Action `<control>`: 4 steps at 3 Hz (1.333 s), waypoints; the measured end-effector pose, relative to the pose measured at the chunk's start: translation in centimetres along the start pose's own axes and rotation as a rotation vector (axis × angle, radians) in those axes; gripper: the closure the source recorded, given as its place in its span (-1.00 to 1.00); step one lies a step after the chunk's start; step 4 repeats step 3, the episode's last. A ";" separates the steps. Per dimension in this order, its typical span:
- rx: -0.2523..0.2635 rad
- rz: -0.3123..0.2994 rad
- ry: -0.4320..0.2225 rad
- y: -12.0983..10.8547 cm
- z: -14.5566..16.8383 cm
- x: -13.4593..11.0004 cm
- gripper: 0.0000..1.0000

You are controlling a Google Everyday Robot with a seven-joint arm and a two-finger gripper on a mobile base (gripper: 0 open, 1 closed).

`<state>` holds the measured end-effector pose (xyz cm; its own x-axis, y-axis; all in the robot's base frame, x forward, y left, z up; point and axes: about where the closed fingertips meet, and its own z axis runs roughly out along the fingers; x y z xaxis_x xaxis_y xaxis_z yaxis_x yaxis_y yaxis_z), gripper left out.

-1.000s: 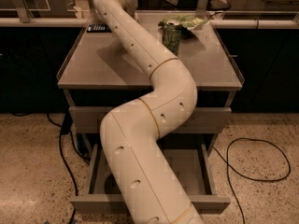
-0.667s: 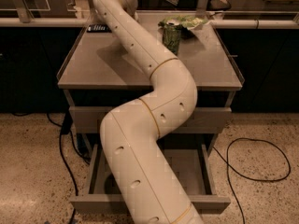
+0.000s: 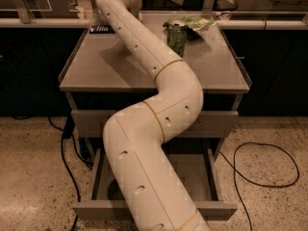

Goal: Place rxbar blueberry into middle drawer

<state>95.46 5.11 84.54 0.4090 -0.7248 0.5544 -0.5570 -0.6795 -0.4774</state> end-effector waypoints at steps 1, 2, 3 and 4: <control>0.000 0.000 0.000 0.0 0.0 0.0 -0.66; 0.000 0.000 0.000 0.0 0.0 0.0 -1.00; 0.000 0.000 0.000 0.0 0.0 0.0 -1.00; 0.000 0.000 0.000 0.0 0.0 0.0 -1.00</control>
Offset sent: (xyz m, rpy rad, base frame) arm 0.0000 0.0000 0.0000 0.0000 0.0000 0.0000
